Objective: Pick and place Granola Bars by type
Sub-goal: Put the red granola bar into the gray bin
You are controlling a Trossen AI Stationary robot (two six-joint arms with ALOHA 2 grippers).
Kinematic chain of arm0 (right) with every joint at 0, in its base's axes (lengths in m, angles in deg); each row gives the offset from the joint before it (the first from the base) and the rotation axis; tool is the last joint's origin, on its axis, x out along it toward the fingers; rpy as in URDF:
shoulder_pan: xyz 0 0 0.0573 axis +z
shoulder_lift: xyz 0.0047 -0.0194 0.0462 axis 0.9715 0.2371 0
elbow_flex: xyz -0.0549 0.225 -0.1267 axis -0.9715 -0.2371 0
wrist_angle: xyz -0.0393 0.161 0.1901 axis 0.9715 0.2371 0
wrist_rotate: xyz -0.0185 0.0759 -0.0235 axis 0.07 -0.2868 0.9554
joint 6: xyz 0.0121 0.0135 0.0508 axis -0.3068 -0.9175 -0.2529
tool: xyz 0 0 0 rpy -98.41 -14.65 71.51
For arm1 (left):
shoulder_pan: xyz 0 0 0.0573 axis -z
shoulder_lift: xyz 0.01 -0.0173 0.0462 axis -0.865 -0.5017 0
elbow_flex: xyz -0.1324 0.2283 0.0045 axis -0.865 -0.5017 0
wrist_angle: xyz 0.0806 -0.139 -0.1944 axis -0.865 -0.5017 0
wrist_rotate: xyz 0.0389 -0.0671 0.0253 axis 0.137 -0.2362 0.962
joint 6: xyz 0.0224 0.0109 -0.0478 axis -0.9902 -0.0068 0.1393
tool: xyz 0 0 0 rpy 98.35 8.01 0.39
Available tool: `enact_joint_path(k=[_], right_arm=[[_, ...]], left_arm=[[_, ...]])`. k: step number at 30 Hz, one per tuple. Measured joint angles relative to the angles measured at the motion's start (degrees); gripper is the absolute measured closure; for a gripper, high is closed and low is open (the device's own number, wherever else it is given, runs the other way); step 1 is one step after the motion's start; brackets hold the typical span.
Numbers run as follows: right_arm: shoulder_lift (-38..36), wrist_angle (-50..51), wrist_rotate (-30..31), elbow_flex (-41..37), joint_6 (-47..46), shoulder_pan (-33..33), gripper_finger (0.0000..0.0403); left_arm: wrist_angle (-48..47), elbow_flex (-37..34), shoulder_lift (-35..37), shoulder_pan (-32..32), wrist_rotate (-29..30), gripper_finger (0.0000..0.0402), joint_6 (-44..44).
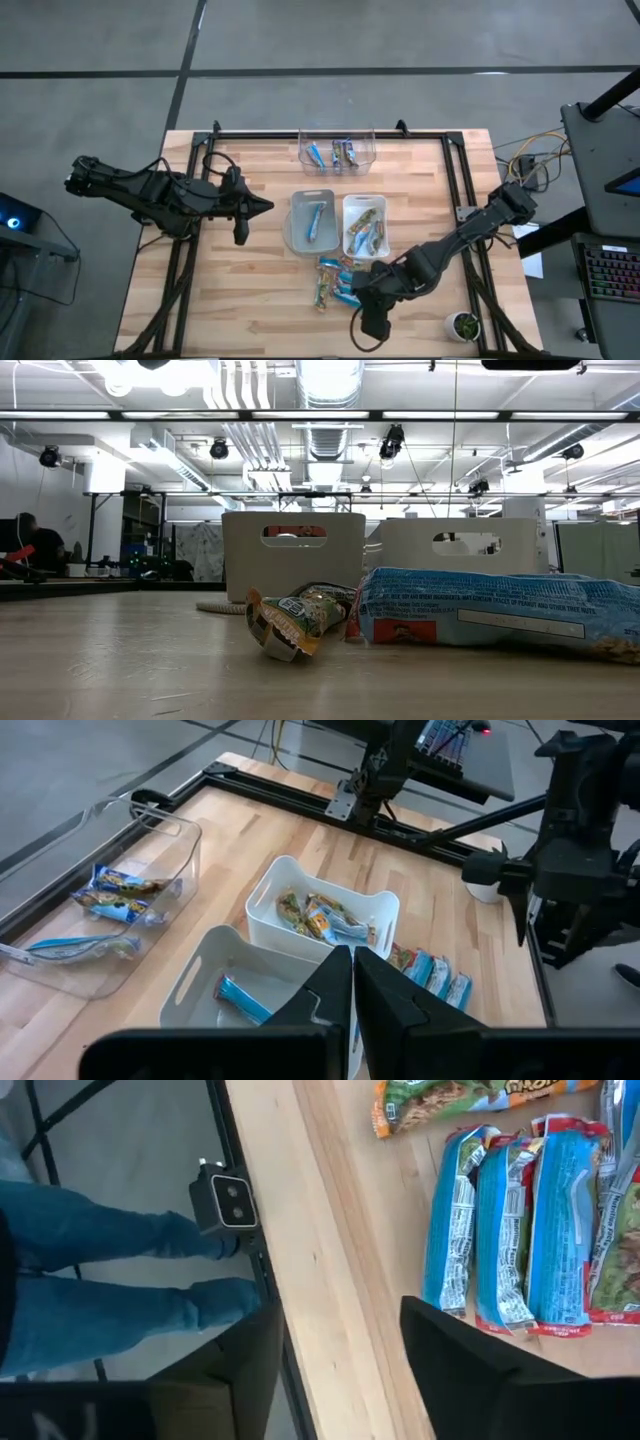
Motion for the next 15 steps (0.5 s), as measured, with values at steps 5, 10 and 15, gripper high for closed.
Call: enact_joint_path(k=[5,10,15], right_arm=[[1.3,1.8,0.2,0.0,0.8,-0.3,0.02],[4.5,2.5,0.2,0.0,2.4,-0.7,0.02],[7.4,2.4,0.0,0.0,3.0,-0.9,0.0199]], left_arm=[[0.0,0.0,0.0,0.0,0.0,0.0402,-0.9],[-0.2,-0.1,0.0,0.1,0.0,0.0402,-1.2],[-0.4,-0.9,0.0,0.1,0.0,0.0402,-1.1]])
